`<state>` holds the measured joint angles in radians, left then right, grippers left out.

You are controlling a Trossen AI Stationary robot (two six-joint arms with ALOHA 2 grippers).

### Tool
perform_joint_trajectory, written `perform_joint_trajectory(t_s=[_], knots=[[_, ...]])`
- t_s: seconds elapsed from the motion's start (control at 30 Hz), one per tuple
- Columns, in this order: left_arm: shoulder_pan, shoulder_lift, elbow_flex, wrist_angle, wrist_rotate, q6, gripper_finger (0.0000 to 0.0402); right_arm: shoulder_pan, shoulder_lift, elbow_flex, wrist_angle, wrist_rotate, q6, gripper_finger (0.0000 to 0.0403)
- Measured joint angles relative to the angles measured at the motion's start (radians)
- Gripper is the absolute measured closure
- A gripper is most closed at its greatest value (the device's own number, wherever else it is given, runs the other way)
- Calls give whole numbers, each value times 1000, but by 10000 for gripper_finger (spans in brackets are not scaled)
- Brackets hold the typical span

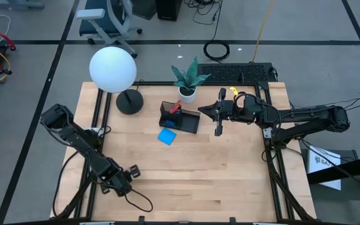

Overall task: Pick and place office supplies into organizer
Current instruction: Put the blue binder clip into the desk organizer

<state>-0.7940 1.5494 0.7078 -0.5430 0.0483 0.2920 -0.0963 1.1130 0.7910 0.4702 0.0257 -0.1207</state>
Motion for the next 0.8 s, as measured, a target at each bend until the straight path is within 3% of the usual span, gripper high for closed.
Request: perform_joint_trajectory(t_s=[0.3, 0.57, 0.8], knots=[[0, 1, -2, -1, -3, 0, 396, 0, 0, 0, 0, 0, 0, 403], [0, 2, -1, 42, -11, -61, 367, 0, 0, 0, 0, 0, 0, 403], [0, 8, 40, 50, -19, -369, 357, 0, 0, 0, 0, 0, 0, 403]])
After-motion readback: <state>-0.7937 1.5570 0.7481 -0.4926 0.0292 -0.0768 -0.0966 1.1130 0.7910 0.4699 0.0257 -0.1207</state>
